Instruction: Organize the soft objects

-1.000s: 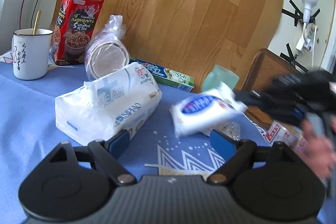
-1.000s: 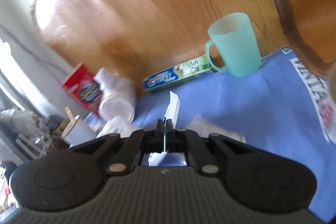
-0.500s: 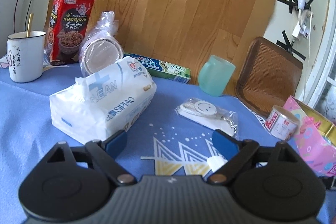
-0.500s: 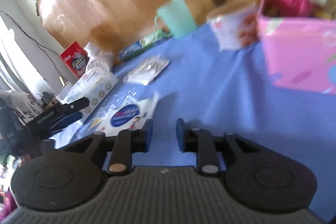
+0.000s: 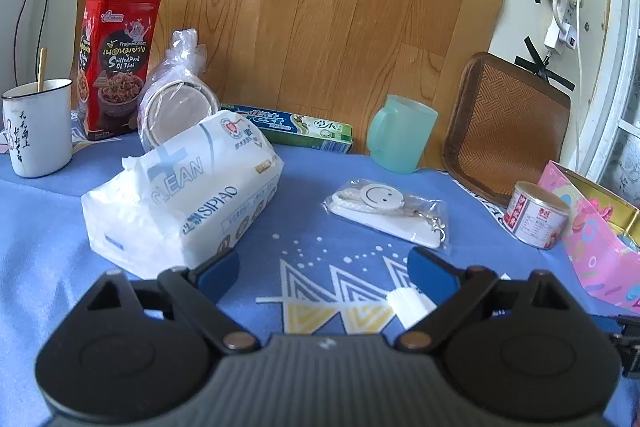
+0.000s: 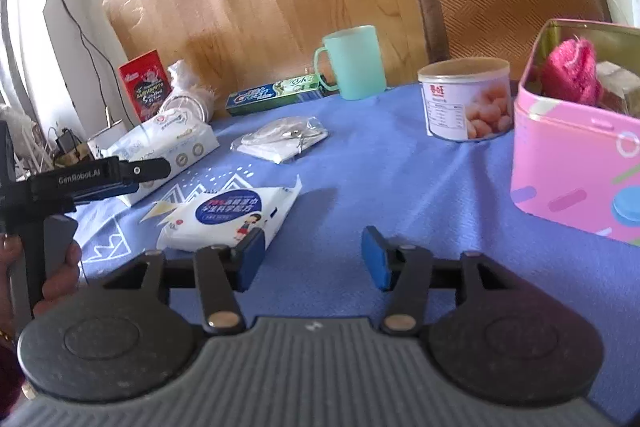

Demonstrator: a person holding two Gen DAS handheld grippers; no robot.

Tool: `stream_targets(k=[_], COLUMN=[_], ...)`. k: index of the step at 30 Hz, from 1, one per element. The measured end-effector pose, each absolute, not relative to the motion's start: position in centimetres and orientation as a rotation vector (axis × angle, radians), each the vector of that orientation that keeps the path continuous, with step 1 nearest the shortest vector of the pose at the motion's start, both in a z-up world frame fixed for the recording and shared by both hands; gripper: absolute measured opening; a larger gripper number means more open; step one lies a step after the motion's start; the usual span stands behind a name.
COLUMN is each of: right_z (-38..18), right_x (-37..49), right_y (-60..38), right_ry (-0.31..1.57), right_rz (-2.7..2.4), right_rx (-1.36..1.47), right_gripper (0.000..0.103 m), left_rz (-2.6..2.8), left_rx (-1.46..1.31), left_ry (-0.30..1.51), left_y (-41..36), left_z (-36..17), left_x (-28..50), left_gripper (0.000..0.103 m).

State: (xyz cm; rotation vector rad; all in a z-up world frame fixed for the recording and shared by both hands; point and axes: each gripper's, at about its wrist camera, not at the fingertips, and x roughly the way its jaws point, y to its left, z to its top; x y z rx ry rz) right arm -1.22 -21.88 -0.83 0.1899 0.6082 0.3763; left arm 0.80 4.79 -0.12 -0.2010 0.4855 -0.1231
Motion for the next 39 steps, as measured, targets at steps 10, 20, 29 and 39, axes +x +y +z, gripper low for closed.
stream_targets(k=[10, 20, 29, 39], right_z=[-0.93, -0.90, -0.92, -0.87], right_x=[-1.41, -1.51, -1.48, -1.60], right_y=[-22.10, -21.88, -21.89, -21.85], right_ry=[0.605, 0.602, 0.602, 0.595], right_rz=[0.379, 0.370, 0.370, 0.362], right_rx=[0.184, 0.170, 0.169, 0.165], right_gripper=[0.057, 0.057, 0.057, 0.062], left_rz=[-0.136, -0.138, -0.137, -0.136], left_rx=[-0.210, -0.212, -0.212, -0.208], left_ry=[0.479, 0.478, 0.477, 0.483], left_y=[5.02, 5.02, 5.00, 4.94], left_z=[-0.05, -0.02, -0.09, -0.02], left_x=[0.79, 0.75, 0.72, 0.79], left_gripper=[0.098, 0.099, 0.099, 0.099])
